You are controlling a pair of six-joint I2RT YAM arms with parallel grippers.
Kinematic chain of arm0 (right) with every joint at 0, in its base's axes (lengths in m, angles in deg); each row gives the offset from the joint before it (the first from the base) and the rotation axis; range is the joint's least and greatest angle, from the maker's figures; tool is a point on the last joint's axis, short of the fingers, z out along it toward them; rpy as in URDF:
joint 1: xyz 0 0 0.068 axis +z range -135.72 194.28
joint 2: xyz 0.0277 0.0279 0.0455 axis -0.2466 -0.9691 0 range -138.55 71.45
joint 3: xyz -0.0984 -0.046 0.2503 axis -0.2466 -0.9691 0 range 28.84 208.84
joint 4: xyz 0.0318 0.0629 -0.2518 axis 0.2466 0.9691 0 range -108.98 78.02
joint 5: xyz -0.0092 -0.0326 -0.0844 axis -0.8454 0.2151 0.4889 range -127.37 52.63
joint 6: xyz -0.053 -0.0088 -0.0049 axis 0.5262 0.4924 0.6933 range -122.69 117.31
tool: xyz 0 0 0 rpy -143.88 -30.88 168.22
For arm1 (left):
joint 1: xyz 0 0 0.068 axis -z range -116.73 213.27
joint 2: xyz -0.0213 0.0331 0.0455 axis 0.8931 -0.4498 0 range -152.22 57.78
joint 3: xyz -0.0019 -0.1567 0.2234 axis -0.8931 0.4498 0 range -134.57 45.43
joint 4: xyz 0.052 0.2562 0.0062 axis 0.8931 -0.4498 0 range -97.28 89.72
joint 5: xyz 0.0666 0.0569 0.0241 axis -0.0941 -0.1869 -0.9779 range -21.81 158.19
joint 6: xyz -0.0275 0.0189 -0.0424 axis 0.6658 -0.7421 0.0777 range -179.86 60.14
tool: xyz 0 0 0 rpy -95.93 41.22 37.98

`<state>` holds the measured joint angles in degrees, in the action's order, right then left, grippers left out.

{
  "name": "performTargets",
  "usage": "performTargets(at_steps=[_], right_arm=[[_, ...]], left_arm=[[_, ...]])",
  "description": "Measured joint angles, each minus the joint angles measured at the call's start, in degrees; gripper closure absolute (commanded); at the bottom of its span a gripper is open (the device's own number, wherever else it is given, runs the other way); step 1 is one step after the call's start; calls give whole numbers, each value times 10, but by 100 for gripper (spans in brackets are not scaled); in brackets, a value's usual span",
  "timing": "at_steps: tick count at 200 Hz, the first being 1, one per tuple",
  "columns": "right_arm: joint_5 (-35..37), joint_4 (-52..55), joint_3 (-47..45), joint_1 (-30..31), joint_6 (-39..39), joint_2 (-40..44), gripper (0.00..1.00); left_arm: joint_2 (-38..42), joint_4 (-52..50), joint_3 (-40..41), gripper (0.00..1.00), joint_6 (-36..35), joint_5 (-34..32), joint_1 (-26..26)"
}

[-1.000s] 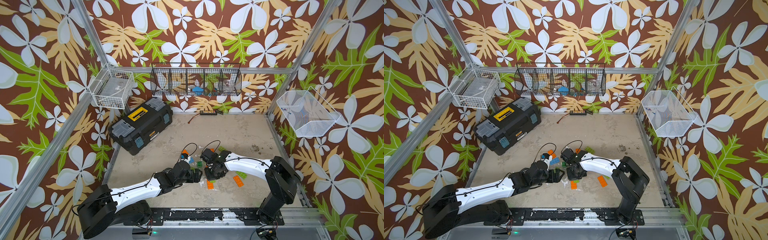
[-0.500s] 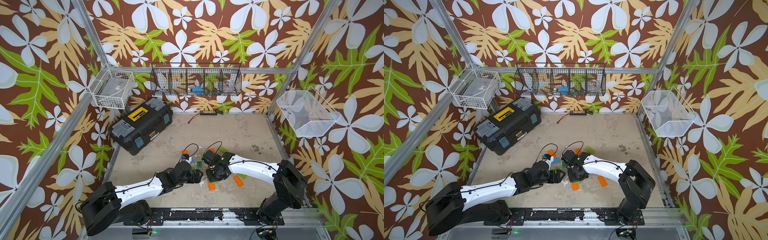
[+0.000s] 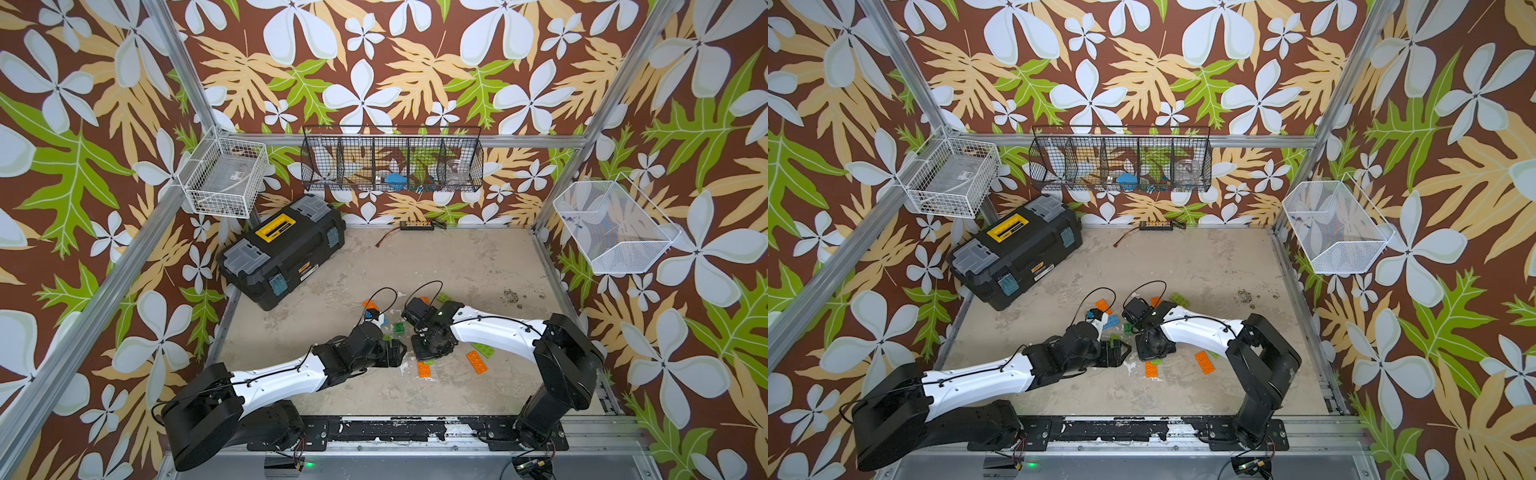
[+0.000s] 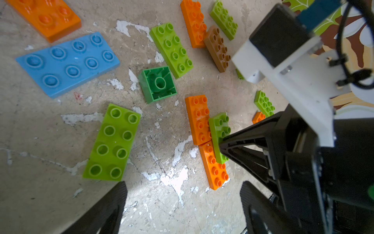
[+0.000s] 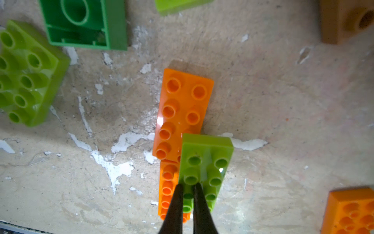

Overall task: Assemble a small pinwheel with lego
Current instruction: Assemble the lego brick with the lego brick.

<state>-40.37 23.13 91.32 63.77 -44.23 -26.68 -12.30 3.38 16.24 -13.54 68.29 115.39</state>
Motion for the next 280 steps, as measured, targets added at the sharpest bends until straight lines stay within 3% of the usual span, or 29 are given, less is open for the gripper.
performTargets(at_steps=[115,280], right_arm=[[-2,4,11,-4,1,-24,91],[-16,33,37,-12,141,-54,91]], left_arm=[[5,0,4,10,-2,-1,0],[95,-1,54,11,3,8,-85]])
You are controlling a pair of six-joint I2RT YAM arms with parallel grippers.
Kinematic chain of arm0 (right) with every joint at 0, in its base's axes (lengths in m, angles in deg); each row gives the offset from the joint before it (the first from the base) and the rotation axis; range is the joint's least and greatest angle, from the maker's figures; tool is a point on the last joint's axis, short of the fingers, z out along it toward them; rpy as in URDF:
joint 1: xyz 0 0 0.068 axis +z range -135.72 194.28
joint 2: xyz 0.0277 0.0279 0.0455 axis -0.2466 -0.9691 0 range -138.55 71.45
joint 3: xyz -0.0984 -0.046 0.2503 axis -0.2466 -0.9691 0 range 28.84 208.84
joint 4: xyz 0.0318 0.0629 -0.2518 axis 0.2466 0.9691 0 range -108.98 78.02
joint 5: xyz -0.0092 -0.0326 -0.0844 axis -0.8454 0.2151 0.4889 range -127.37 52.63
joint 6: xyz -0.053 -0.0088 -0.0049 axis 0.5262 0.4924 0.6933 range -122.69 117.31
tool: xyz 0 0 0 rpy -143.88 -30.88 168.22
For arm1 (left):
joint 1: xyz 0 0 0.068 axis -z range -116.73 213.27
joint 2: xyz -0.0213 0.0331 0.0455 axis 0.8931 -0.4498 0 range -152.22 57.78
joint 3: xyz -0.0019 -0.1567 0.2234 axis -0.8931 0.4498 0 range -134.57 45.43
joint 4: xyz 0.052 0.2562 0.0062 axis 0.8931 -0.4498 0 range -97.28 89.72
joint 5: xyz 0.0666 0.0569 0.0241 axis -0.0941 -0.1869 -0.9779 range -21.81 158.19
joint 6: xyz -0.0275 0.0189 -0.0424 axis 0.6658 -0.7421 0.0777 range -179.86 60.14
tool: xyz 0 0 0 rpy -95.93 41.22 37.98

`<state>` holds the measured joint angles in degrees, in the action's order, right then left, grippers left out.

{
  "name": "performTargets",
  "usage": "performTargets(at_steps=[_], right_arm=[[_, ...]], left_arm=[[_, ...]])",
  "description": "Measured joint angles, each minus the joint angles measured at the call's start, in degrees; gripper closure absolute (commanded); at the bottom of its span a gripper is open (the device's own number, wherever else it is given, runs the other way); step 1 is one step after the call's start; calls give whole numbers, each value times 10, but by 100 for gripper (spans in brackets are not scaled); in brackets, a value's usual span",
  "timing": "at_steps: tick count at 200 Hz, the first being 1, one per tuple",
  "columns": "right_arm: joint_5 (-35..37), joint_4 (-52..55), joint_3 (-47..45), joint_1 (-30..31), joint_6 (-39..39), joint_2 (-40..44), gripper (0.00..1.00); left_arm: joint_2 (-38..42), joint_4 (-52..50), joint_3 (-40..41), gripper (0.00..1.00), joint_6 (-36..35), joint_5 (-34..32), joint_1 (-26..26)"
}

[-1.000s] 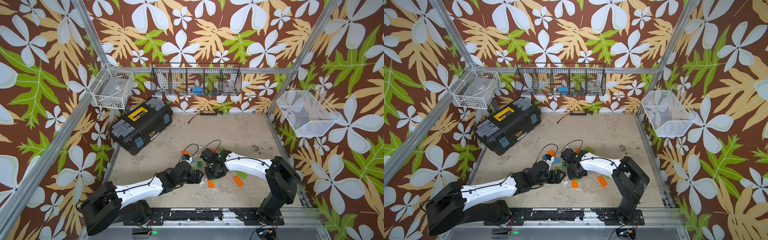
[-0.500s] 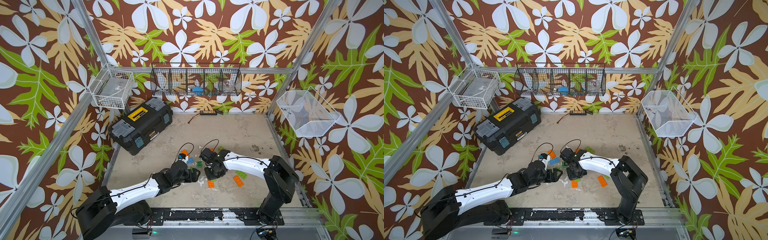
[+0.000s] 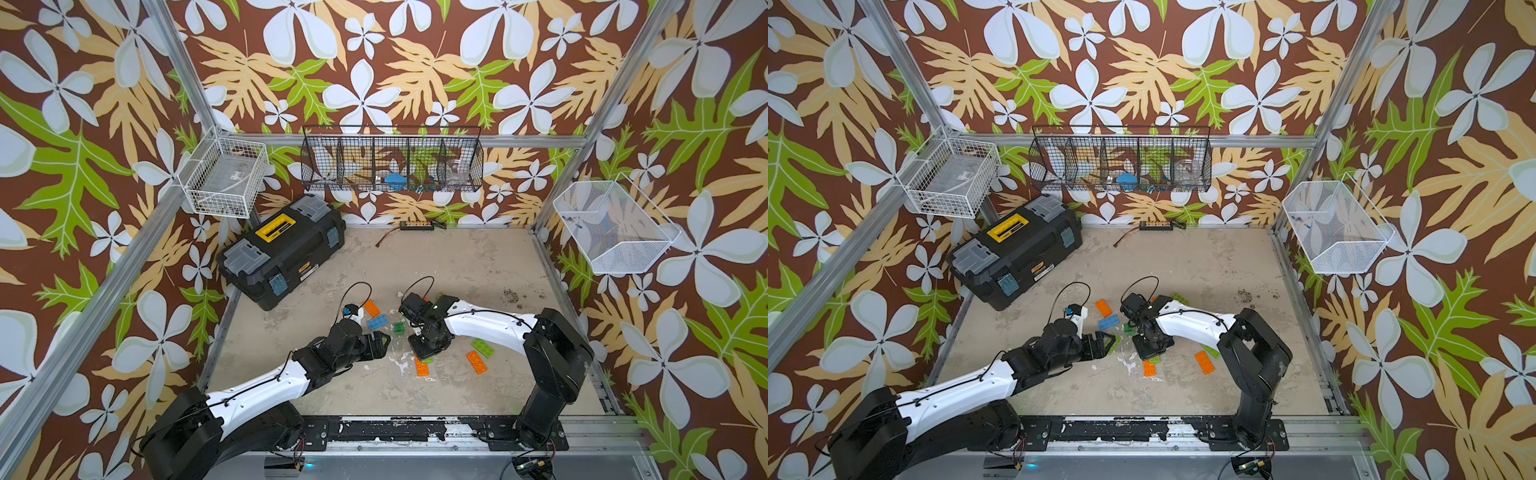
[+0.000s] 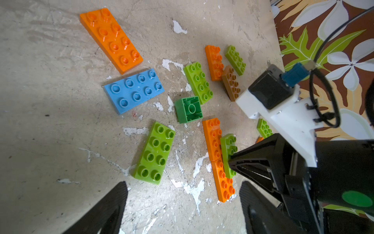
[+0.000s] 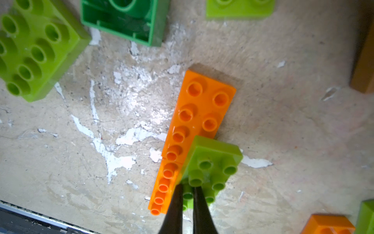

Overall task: Assemble a small pinwheel with lego
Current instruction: Assemble the lego brick with the lego brick.

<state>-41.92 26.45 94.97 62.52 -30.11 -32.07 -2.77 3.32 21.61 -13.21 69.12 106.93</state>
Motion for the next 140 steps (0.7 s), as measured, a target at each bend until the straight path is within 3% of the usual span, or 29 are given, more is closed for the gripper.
performTargets(at_steps=[69,140], right_arm=[[51,1,10,26,4,-12,93],[44,-21,-9,-5,-4,20,93]], left_arm=[[12,-1,10,12,8,6,-5],[-32,5,-11,12,-5,37,6]])
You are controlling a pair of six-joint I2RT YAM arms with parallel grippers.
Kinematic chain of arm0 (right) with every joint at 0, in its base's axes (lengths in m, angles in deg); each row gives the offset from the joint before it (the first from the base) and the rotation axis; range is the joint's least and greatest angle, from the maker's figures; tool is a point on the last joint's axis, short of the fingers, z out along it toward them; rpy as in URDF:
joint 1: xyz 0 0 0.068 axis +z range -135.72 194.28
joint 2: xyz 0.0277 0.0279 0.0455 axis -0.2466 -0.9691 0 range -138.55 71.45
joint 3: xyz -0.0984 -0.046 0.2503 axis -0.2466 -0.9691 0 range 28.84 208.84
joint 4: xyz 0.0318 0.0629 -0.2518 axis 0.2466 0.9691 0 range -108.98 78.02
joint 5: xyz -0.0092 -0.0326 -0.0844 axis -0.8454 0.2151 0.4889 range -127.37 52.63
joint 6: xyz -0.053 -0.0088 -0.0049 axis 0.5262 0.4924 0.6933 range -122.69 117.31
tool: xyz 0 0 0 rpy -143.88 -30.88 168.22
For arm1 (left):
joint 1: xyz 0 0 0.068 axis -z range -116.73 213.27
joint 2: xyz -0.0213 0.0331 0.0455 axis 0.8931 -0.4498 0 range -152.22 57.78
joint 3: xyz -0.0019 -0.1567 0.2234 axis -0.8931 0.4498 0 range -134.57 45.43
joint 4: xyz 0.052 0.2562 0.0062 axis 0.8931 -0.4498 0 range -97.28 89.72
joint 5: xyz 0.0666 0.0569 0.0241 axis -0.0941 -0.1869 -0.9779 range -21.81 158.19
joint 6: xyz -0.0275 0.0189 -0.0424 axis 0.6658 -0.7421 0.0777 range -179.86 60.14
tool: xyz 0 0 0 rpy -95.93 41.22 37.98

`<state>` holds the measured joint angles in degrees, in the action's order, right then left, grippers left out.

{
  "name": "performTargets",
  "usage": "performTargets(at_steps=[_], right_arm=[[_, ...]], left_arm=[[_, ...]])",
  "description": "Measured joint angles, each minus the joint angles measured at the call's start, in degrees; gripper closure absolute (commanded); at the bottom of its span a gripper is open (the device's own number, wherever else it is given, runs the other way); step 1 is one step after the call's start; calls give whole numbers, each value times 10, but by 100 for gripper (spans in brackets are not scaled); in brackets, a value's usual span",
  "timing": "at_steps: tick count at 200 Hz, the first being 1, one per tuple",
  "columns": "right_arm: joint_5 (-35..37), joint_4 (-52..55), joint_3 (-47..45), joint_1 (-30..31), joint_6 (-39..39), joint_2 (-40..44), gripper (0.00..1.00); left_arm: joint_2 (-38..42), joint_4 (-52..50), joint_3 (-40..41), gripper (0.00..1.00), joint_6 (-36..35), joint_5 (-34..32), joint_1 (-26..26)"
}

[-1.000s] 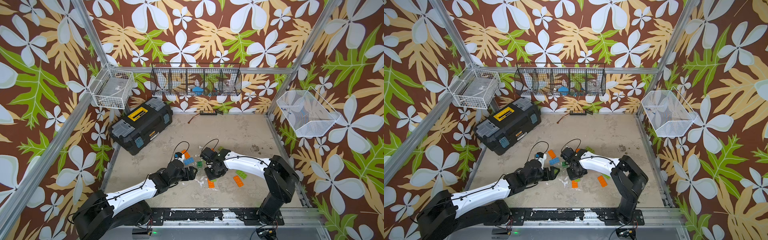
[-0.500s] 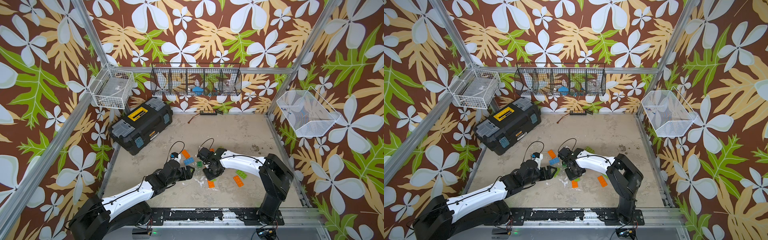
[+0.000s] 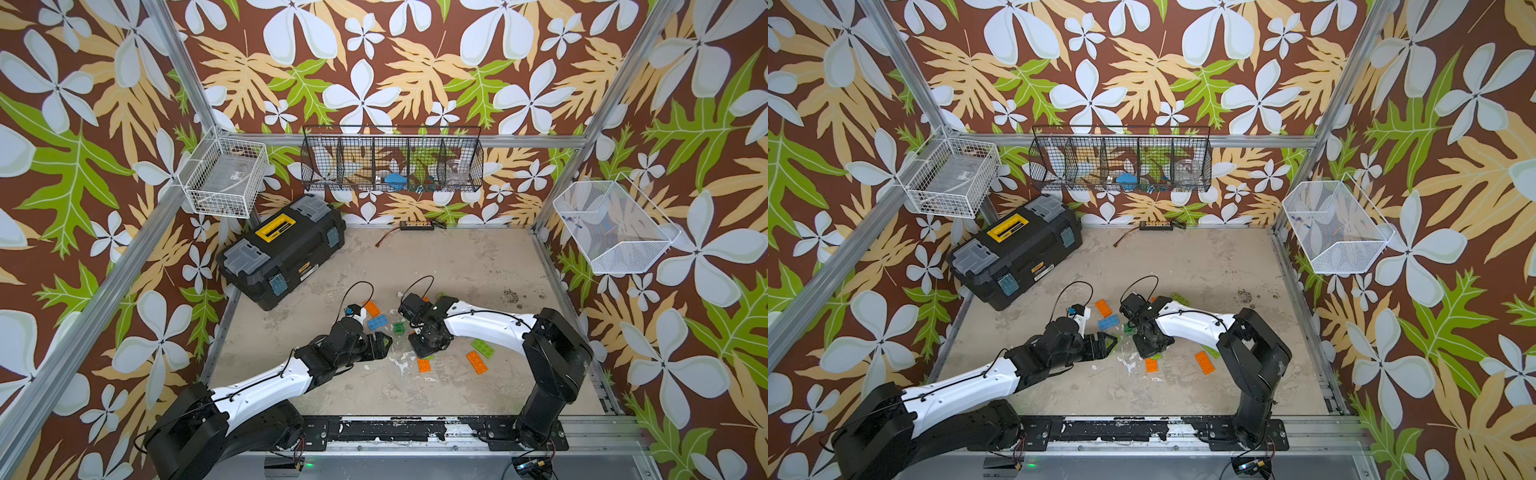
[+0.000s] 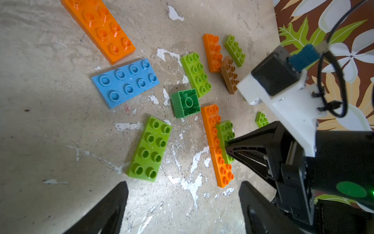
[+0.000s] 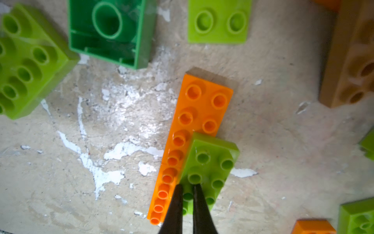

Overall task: Assemble a small pinwheel with lego
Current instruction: Assemble the lego brick with the lego brick, then adjust the lego brick at the center of the board.

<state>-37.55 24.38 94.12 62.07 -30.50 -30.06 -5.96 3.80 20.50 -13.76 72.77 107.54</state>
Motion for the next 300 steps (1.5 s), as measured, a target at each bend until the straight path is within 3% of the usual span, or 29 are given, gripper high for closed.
performTargets(at_steps=[53,117,166,220,252,300], right_arm=[[-1,-1,-14,-6,10,17,90],[-28,19,-27,-6,10,48,70],[-33,16,-31,-14,6,91,70],[-6,23,-85,-131,-7,184,75],[8,35,-146,-190,-43,250,70],[1,24,-214,-296,-78,311,47]], left_arm=[[-45,28,-24,12,1,4,53],[-41,41,-17,12,5,2,57],[-42,42,-19,14,7,2,58],[-99,37,-92,15,-35,0,91],[-164,35,-148,16,-62,-7,140],[-245,34,-224,16,-87,-9,190]])
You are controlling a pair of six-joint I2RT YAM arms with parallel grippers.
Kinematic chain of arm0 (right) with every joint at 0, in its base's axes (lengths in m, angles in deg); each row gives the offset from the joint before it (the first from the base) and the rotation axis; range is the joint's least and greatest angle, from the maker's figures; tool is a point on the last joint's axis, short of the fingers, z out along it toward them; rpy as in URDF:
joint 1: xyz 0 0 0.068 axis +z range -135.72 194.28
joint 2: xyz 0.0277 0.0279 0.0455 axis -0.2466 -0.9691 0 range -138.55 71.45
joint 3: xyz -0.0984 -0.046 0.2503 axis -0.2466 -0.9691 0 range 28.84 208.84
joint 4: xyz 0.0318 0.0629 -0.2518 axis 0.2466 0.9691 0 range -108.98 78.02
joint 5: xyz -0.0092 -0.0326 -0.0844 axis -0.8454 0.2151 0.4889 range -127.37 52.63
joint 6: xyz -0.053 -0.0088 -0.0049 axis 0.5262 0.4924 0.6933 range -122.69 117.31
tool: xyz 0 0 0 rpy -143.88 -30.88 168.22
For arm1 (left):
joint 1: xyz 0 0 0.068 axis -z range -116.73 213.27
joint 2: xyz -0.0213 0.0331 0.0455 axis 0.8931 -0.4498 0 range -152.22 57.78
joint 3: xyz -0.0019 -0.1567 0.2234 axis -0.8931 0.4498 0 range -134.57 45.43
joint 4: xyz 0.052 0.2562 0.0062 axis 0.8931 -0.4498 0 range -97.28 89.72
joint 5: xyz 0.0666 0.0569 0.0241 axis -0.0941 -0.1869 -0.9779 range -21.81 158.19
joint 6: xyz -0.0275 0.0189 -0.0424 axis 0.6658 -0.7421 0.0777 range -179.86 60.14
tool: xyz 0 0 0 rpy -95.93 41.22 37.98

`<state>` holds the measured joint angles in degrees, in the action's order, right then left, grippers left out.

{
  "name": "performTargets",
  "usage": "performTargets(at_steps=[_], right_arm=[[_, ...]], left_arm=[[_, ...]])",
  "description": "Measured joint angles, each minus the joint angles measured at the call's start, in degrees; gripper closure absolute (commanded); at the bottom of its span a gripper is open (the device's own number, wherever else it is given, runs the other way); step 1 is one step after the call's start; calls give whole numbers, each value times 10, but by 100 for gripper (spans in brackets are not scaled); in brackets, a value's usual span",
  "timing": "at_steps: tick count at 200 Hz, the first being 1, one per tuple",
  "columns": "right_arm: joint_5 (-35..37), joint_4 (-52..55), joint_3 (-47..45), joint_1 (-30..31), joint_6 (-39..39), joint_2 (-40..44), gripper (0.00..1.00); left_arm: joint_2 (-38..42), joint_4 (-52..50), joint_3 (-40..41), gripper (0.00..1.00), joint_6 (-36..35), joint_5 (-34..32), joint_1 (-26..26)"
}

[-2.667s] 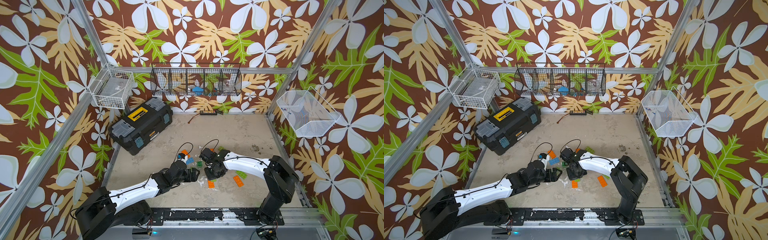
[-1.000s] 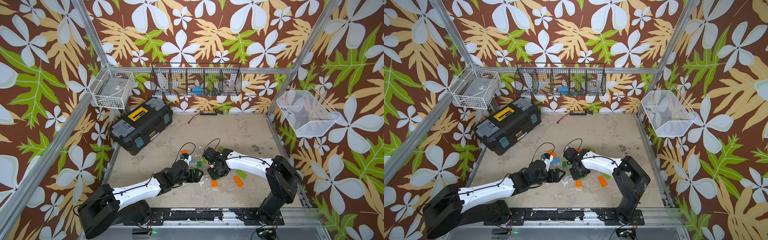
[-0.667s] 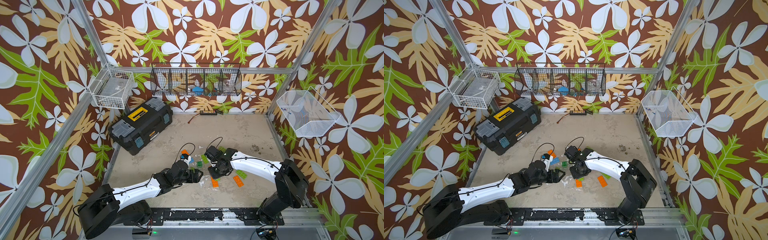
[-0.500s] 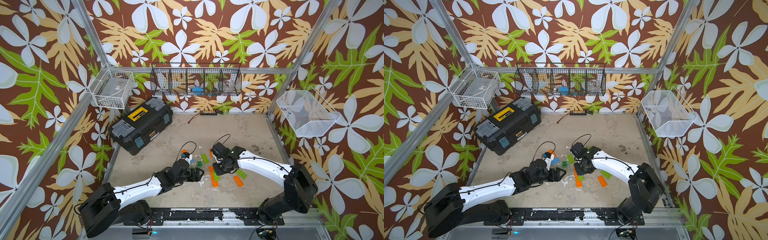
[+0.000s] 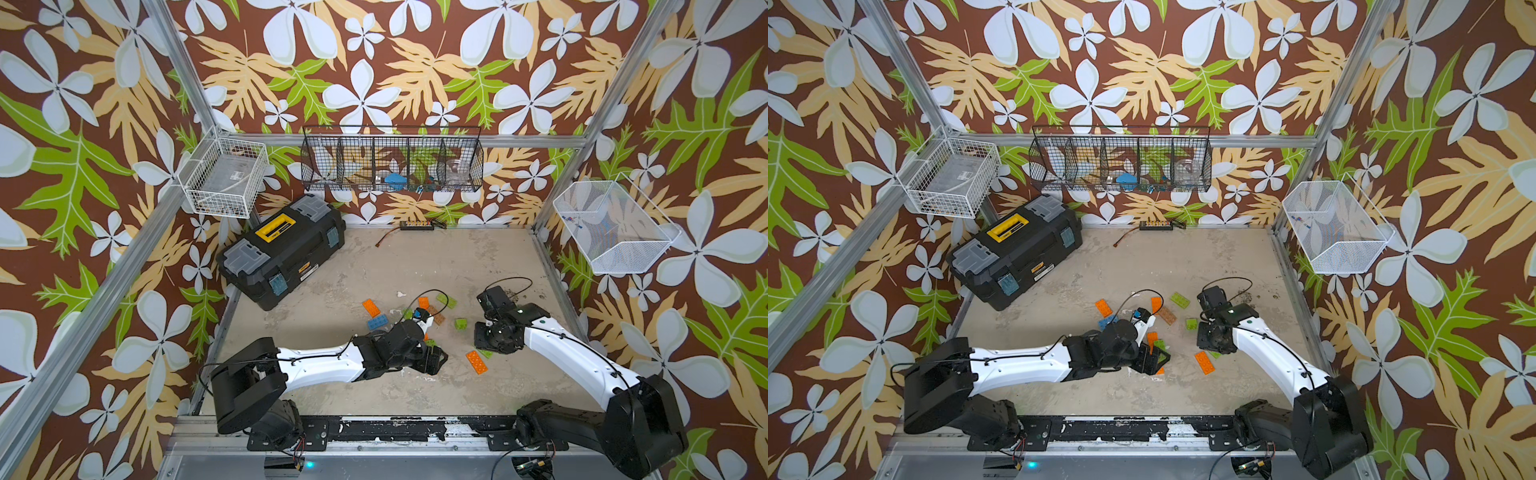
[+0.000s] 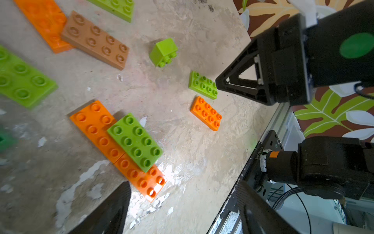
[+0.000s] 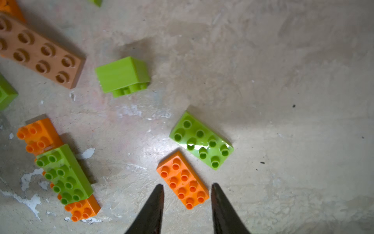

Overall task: Assemble a small pinwheel with lego
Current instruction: Adjust the lego brick at the center of the board.

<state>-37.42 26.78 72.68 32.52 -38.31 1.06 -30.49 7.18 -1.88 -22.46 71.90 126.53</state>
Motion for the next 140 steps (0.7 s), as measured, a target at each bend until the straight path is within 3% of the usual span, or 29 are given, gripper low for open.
performTargets(at_steps=[56,140], right_arm=[[-47,-57,-33,-77,26,-20,37],[-89,-96,-34,-80,74,-81,34]], left_arm=[[-47,-8,-44,16,-13,10,7],[-30,-21,-30,16,-16,12,6]])
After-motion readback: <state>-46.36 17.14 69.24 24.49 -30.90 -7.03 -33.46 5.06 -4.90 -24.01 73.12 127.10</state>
